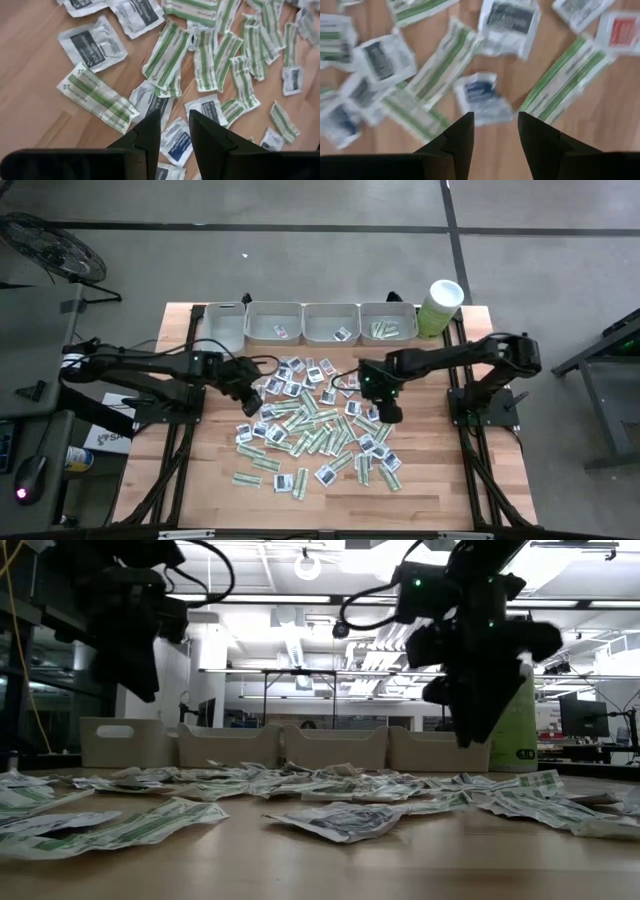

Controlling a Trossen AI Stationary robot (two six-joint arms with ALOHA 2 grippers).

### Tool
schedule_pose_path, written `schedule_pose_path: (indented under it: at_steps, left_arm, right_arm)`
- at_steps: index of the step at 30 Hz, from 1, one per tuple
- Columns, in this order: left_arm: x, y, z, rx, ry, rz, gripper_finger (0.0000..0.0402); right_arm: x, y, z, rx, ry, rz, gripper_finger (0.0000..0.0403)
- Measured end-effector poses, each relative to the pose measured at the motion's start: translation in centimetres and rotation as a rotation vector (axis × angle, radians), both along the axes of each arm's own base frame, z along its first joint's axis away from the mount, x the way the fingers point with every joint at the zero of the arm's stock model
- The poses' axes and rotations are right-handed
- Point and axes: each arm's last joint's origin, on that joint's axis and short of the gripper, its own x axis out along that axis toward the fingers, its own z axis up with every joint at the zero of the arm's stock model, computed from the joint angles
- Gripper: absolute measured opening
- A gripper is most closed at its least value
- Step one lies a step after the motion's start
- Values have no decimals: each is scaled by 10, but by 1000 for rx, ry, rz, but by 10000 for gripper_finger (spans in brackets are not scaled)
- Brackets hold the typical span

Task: Pick & Place First Aid Supplies
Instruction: Put the blue alcohol pad into the left gray bin

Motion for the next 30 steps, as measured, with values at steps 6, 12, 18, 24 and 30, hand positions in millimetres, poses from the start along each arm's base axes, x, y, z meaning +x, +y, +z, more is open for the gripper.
schedule_pose_path:
  at_steps: [6, 12, 18, 24, 30]
  left_arm:
    - [-11, 0, 0, -25, -51, 53, 101]
    - [-15, 0, 4, -26, -74, 86, 101]
    - [-16, 1, 5, -26, -75, 114, 101]
    - [-16, 1, 5, -24, -76, 124, 101]
    - [-16, 1, 5, -34, -74, 141, 101]
  right_arm:
    - [8, -1, -13, -46, -11, 107, 146]
    - [11, -2, -18, -63, -24, 194, 146]
    - [14, 5, -18, -79, -57, 281, 145]
    - [17, 16, -28, -103, -32, 354, 146]
    - [18, 18, -36, -138, 8, 353, 143]
